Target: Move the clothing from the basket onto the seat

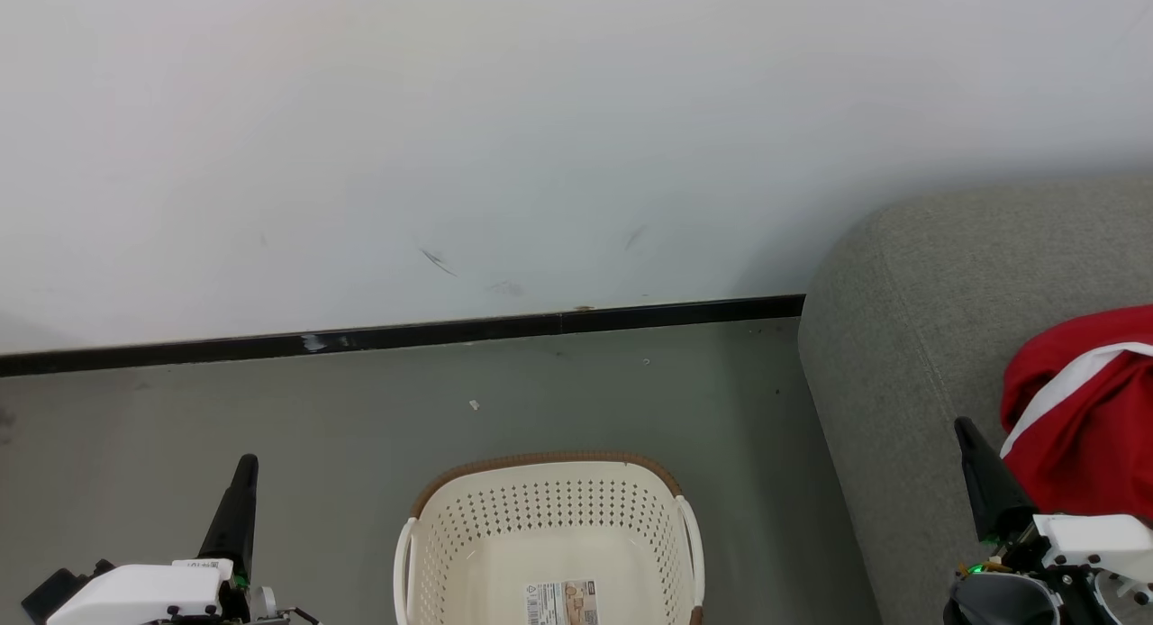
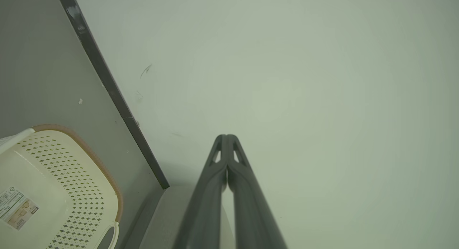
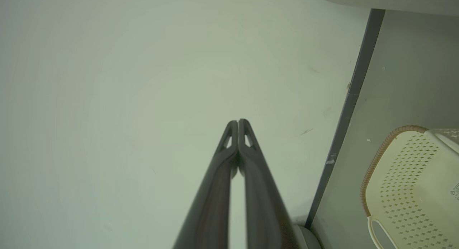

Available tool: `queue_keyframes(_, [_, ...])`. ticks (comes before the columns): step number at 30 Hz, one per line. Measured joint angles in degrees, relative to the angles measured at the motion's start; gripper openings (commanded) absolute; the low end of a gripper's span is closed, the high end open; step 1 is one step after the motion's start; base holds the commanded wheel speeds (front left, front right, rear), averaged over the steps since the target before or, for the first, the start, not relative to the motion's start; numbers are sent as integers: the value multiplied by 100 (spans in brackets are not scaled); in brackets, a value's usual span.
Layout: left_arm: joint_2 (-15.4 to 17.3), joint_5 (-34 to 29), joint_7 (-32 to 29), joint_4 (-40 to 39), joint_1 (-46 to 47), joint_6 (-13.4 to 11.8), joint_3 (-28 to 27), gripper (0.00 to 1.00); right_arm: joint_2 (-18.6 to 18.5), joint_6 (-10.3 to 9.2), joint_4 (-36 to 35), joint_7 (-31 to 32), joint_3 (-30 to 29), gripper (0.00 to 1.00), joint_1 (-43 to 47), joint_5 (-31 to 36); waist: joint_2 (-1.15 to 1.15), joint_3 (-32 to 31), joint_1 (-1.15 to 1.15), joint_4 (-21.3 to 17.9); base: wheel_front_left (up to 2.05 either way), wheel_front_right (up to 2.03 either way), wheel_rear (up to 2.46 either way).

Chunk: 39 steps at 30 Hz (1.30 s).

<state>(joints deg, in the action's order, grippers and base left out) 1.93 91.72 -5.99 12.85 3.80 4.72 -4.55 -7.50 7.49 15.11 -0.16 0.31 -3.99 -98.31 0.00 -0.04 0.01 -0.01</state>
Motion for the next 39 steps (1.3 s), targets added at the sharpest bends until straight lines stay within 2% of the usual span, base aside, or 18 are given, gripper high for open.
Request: queue_keyframes(39, [0,0,-1,30,4,4,-3,0,-4,0,2,0,2,0,0,-1,0,0,0,0,0,0,0])
